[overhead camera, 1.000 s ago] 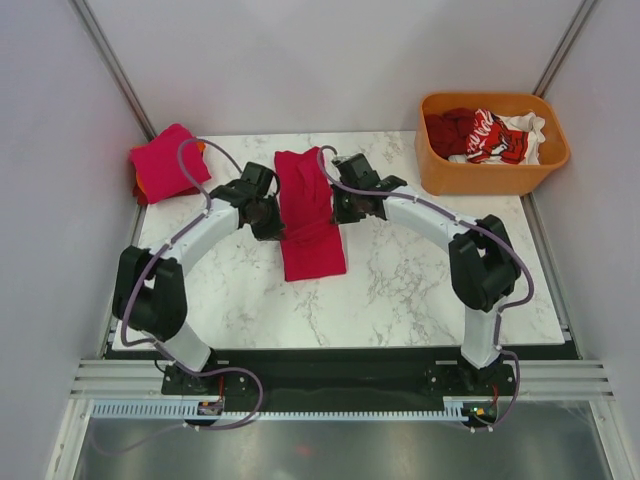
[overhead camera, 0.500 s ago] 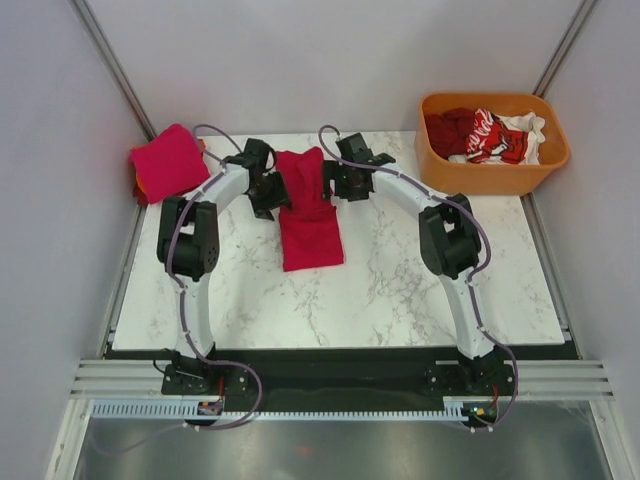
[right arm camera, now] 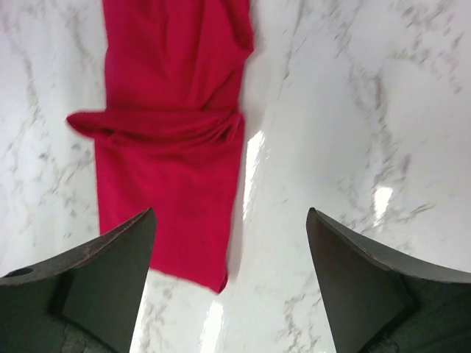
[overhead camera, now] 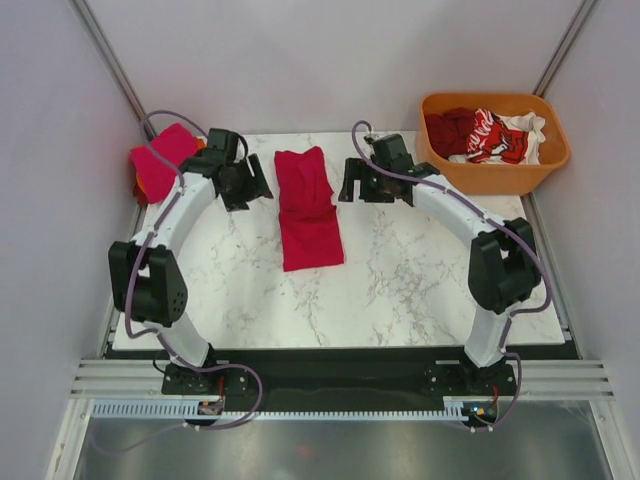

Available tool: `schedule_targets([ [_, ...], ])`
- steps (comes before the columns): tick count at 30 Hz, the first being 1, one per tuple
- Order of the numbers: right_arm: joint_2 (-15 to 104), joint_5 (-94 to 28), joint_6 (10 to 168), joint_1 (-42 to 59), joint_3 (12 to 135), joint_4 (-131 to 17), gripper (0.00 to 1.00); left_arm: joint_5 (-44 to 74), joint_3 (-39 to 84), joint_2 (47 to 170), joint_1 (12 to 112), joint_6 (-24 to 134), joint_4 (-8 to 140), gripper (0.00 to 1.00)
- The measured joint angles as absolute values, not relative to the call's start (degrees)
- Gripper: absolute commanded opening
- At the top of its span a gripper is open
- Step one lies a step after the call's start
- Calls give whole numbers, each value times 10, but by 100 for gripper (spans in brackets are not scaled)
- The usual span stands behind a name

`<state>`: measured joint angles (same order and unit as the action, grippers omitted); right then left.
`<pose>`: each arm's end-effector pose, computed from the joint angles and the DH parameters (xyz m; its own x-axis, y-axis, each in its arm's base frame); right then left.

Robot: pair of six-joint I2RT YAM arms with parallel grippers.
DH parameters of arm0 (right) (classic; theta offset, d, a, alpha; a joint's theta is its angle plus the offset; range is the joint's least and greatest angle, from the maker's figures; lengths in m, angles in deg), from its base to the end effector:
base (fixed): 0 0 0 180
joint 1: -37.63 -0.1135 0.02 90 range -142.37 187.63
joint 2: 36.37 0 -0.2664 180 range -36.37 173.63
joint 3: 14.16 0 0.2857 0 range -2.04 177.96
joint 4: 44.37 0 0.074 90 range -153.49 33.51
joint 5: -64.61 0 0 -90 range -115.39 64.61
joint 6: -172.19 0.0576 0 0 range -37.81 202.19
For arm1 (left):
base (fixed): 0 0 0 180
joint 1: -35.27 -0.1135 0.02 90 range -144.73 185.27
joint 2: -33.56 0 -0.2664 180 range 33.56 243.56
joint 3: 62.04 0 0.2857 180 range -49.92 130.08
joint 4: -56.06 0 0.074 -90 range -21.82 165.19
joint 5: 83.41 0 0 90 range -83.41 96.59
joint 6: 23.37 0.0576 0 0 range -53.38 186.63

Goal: Fold and stack the t-shirts
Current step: Fold the tshirt

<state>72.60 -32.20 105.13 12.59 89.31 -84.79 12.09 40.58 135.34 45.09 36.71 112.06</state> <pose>0.4340 0.2103 0.2438 -0.7923 0.0570 -0.6074 -0.2022 0.9148 0.3496 0.4278 -0.0796 0.2707 -0.8125 -0.3632 -0.4559 -0.2095 0.9118 -0.3531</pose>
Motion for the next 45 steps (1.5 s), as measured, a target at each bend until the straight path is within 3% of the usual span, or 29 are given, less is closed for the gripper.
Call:
schedule_targets([
  [6,683,-440,1095,119,715,-750,87,157,159,1242,526,345,1057,74],
  [9,716,-483,1104,113,686,-736,70,177,86,1258,552,332,1030,73],
  [11,739,-501,1108,109,694,-726,62,183,63,1267,560,325,1015,72],
  [16,799,-540,1118,98,789,-711,54,188,57,1283,572,313,967,71],
  [20,831,-559,1126,88,854,-694,33,193,61,1308,575,308,944,68],
  [26,896,-583,1145,69,932,-689,18,191,59,1311,576,299,930,61],
  [36,1000,-586,1157,53,1015,-713,18,192,29,1297,576,286,892,57],
  [39,1042,-586,1156,59,1105,-734,21,192,22,1293,576,285,884,56],
  [43,1084,-578,1158,76,1219,-736,34,192,16,1288,577,285,878,56],
  [45,1099,-560,1158,88,1267,-735,35,192,13,1286,576,285,875,56],
])
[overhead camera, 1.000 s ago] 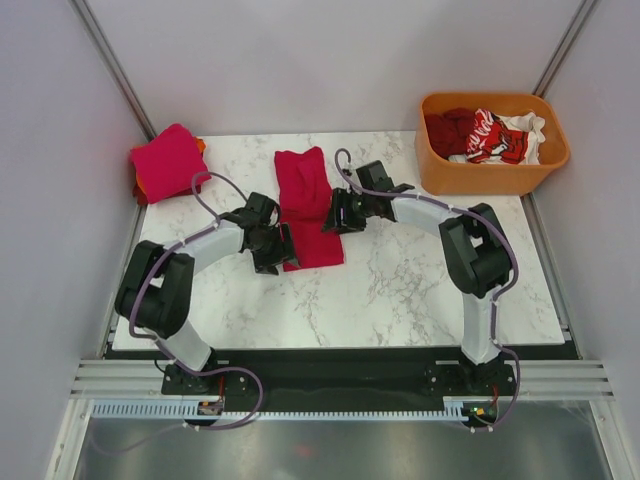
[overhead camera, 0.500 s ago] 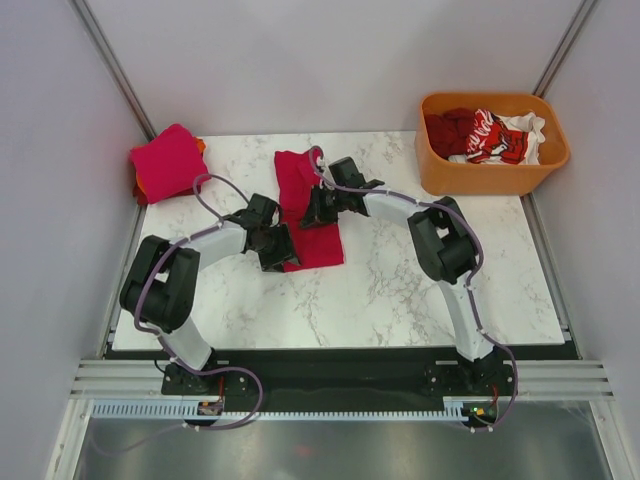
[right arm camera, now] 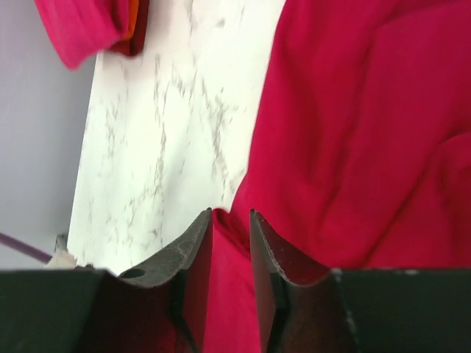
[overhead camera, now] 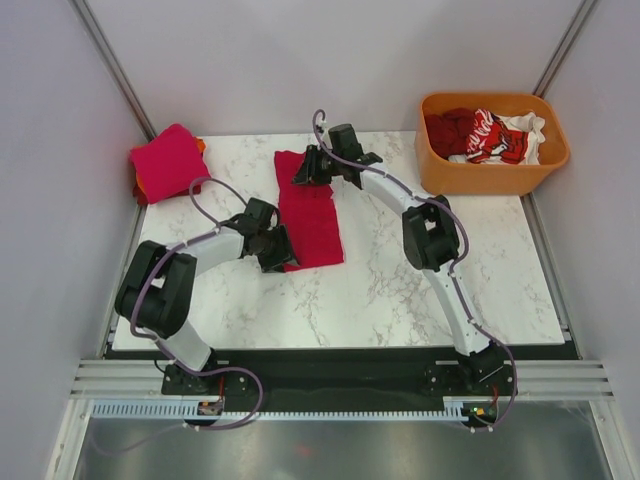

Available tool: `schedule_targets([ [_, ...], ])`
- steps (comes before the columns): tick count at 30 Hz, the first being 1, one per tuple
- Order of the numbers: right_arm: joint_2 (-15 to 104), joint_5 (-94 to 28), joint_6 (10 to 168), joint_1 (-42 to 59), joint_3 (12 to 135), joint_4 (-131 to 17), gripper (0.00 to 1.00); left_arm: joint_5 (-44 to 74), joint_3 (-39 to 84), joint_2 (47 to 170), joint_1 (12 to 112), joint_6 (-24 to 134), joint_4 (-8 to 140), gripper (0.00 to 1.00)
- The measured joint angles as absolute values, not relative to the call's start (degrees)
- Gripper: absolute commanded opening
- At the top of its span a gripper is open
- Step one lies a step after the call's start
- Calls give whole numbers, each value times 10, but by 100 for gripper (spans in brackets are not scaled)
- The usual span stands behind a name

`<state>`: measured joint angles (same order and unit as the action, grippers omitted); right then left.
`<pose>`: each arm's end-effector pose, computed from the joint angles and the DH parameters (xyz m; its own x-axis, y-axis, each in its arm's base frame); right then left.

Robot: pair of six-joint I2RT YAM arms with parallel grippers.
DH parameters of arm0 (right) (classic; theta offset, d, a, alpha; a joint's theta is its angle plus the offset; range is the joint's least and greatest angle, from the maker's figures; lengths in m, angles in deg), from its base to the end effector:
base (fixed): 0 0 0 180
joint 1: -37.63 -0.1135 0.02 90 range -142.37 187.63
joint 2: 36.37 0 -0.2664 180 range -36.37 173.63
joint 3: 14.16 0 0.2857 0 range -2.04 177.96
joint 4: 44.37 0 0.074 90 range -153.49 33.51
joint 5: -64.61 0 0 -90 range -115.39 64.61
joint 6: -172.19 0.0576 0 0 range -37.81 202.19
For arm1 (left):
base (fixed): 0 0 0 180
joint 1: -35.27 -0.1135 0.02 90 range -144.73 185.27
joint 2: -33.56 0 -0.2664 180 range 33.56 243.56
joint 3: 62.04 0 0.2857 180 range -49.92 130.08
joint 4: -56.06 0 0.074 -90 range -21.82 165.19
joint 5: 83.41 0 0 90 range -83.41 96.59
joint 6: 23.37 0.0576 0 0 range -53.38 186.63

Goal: Fold and stack the t-shirts
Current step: Fold the tshirt

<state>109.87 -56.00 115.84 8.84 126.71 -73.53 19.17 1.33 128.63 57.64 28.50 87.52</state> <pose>0.5360 0.3280 0.1648 -0.8469 0.0788 -0.5259 -0.3758 0.6110 0.6968 0.3146 -0.1431 0.1125 -0.9346 -0.2670 -0.2352 -0.1458 0.8902 -0.4316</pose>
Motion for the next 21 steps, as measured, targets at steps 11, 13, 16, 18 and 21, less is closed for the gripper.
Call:
schedule_targets([
  [11,890,-447,1090,127,954,-719,74,176,-26,1228,588,288,897,76],
  [13,797,-432,1075,122,852,-717,77,161,-31,1219,588,287,909,76],
  [16,692,-432,1062,118,751,-708,78,145,-35,1212,588,287,921,74],
  [18,646,-439,1054,116,695,-692,78,138,-35,1212,588,287,922,72],
  [21,640,-454,1046,116,633,-673,78,131,-35,1212,588,287,921,72],
])
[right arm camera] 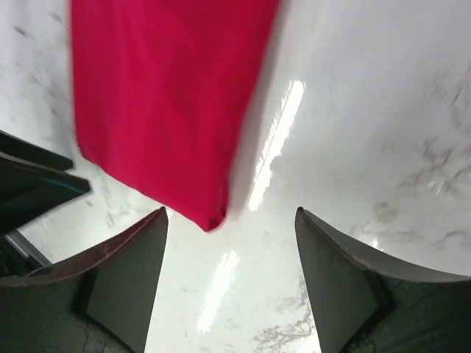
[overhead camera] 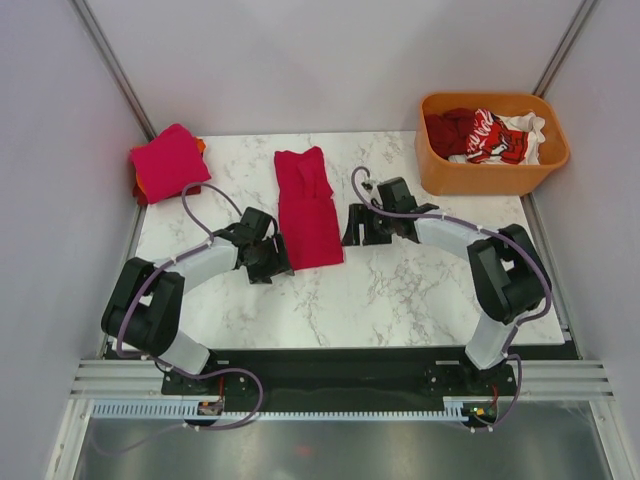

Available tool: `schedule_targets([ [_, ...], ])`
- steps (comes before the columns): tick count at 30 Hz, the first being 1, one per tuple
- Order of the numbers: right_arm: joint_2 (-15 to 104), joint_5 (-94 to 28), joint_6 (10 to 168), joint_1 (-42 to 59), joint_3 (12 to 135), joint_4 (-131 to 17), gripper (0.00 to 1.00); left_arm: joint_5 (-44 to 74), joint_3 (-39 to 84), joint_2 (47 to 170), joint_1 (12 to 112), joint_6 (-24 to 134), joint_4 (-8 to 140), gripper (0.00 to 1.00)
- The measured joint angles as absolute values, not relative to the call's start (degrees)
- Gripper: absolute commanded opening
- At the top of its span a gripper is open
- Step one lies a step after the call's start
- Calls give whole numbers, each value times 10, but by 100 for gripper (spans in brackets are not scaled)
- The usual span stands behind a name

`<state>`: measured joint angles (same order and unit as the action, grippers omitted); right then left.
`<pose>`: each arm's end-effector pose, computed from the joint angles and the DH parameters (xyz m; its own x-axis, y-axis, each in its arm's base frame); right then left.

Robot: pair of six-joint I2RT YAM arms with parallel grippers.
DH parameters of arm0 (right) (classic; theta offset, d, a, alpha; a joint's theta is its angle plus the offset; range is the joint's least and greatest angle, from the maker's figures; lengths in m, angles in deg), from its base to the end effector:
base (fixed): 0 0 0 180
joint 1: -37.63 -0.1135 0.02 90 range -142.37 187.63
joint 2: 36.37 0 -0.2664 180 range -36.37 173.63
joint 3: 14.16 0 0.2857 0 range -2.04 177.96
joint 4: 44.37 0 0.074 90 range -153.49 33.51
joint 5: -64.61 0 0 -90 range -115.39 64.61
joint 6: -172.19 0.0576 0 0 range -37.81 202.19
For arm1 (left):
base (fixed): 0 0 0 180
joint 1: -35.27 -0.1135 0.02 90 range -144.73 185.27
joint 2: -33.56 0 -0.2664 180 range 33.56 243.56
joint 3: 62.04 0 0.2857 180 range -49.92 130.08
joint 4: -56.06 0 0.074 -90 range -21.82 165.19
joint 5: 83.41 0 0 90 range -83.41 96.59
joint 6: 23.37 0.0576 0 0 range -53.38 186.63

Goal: Fold and stack the t-shirts
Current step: Fold the tshirt

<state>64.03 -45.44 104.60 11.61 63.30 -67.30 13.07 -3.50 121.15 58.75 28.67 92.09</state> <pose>0.3691 0.2022 0.1722 -0.8352 -0.0092 -0.5499 -0.3334 0.8037 0.4929 0.2853 -0.1310 0.1219 -0.9262 -0.2640 -0.2693 -0.1651 0.9259 -0.3399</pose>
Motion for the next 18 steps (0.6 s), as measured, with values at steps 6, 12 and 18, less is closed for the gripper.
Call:
schedule_targets([
  [6,675,-496,1044,118,578,-663,80,122,-35,1211,588,286,918,72],
  [12,680,-509,1044,114,576,-651,80,112,-35,1198,588,286,912,72],
  [18,692,-525,1049,100,575,-624,68,109,-35,1176,588,286,890,71],
])
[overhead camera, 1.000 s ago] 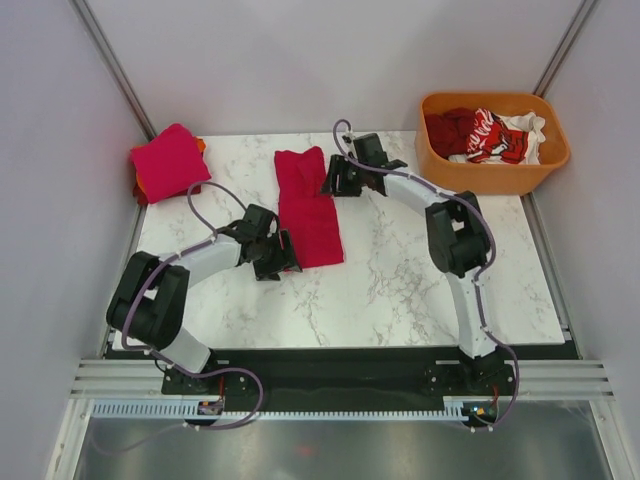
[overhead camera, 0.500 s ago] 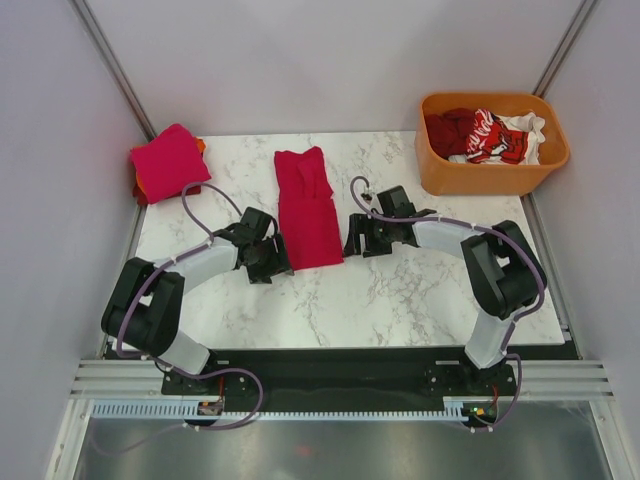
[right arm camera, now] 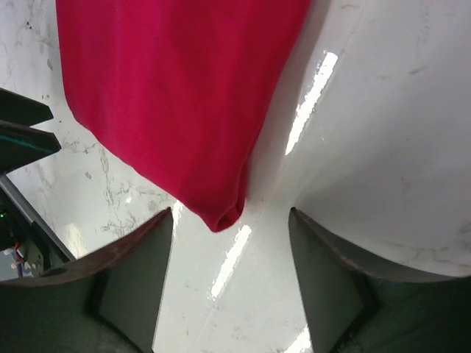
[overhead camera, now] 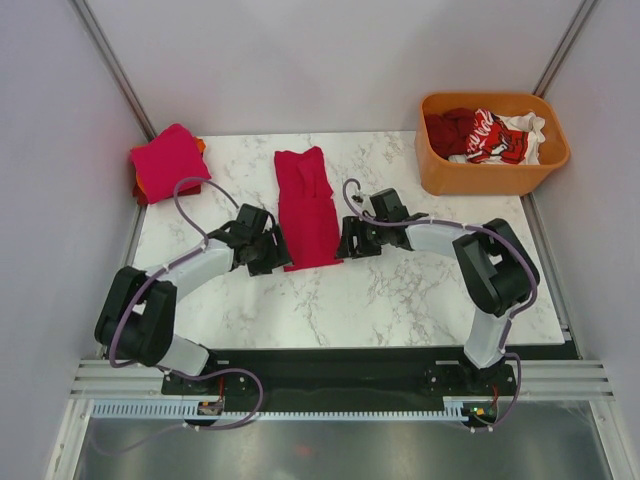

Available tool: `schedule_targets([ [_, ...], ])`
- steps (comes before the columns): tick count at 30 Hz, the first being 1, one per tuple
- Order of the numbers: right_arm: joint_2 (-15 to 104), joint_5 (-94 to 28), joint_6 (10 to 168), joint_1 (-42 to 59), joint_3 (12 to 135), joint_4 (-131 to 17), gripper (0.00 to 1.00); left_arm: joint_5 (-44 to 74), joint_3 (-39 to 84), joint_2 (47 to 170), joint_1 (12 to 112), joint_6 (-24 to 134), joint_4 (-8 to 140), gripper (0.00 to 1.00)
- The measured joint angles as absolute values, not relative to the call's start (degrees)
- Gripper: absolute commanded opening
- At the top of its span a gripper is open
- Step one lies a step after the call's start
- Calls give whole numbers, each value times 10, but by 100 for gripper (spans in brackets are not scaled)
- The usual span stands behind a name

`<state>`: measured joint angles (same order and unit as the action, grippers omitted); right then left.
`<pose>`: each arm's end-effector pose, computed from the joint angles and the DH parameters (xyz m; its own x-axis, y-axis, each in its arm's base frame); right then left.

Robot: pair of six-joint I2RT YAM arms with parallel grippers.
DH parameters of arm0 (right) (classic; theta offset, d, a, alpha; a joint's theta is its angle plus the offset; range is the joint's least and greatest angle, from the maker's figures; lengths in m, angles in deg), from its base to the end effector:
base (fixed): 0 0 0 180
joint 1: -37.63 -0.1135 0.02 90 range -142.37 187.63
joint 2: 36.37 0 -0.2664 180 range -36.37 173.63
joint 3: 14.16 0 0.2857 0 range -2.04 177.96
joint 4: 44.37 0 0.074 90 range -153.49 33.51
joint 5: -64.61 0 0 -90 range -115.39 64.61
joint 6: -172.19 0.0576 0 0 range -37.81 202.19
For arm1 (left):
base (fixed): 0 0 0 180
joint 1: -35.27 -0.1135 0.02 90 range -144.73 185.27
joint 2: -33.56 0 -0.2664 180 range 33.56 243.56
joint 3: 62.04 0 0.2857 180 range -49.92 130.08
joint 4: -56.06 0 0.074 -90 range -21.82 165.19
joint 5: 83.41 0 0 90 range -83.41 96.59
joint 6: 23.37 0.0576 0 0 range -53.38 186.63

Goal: Fold and stack the t-shirts
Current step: Fold the tshirt

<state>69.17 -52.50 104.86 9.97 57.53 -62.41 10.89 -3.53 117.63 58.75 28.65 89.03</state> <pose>0.3474 0.2117 0.1125 -0.8983 -0.0835 -0.4313 -0.3426 0.7478 0.5687 0.2907 -0.1310 0.1431 -0.8832 -0.2854 -0.3721 -0.1399 0.9178 -0.3717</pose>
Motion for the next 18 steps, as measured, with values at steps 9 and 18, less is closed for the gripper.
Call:
schedule_targets([
  [9,707,-546,1070,81,546,-583,28,106,-35,1217,588,285,867,67],
  [18,694,-578,1083,78,541,-553,86,107,-34,1227,588,282,851,65],
])
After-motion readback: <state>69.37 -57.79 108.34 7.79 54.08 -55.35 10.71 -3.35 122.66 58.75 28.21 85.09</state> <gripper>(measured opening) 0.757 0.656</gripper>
